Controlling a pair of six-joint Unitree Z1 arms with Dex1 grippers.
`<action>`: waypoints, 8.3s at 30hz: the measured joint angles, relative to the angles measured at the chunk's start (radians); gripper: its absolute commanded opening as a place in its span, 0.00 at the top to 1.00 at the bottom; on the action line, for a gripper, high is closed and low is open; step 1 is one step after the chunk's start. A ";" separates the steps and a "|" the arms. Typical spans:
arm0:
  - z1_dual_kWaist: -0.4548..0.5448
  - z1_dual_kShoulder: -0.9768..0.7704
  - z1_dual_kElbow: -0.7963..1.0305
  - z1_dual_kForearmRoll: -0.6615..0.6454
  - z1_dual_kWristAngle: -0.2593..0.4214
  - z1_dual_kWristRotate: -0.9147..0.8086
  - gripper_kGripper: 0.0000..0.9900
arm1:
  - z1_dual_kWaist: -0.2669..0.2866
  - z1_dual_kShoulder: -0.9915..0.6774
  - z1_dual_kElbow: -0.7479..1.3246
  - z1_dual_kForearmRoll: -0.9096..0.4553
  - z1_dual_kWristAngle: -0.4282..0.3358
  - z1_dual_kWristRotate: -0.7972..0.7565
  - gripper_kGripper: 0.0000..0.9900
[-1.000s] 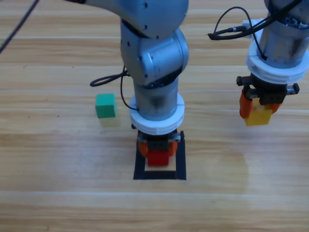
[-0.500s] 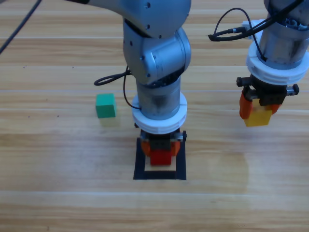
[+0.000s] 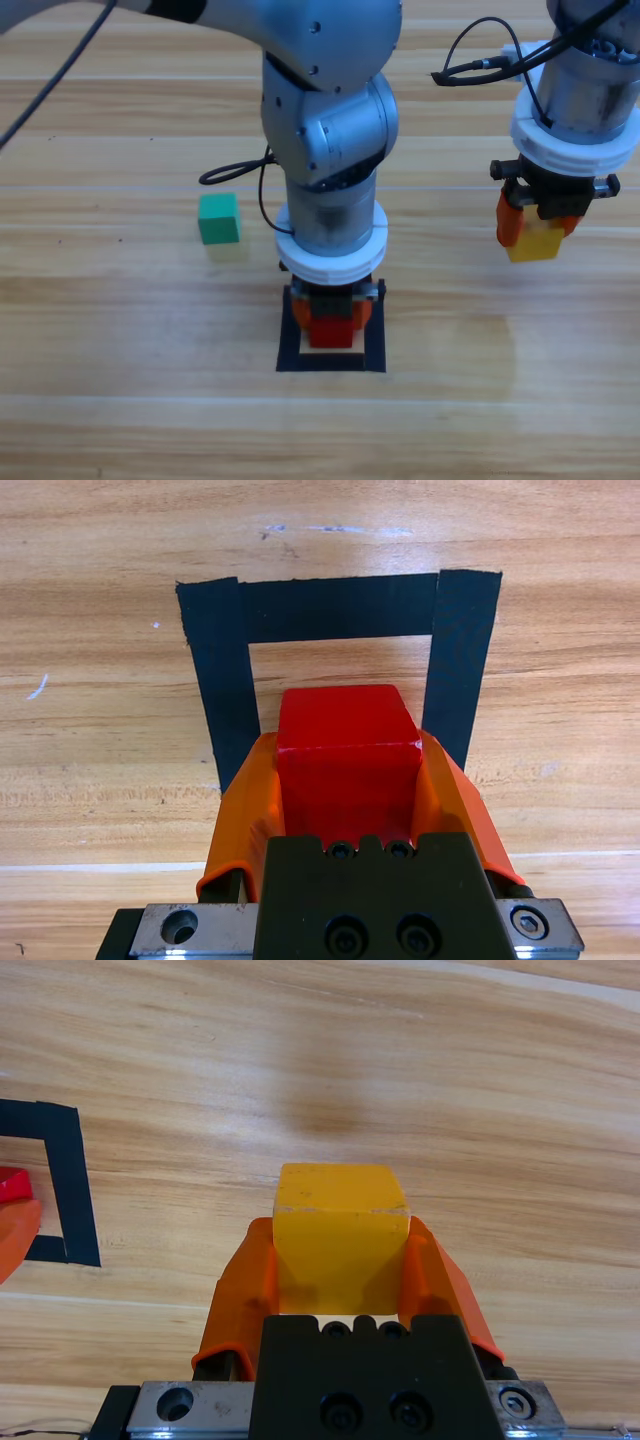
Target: Stack the blocks in the rectangular block: red at the bottom, yellow in the middle, green on top
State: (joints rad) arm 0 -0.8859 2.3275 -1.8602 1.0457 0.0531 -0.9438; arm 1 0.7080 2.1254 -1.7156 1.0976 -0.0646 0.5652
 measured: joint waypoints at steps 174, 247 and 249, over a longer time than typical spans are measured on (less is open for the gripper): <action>0.409 -0.008 -0.271 0.174 -0.031 0.254 0.04 | 0.327 -0.315 0.022 -0.166 -0.072 -0.022 0.00; 0.144 -0.092 -0.343 0.361 0.019 0.309 0.92 | 0.134 -0.645 0.559 -0.472 0.239 -0.654 0.01; 0.137 -0.103 -0.329 0.361 0.019 0.261 0.92 | 0.134 -0.645 0.559 -0.472 0.239 -0.656 0.01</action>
State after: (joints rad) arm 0 -0.7488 2.2249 -2.1890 1.4069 0.0723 -0.6827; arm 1 0.8421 1.4806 -1.1563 0.6259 0.1742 -0.0911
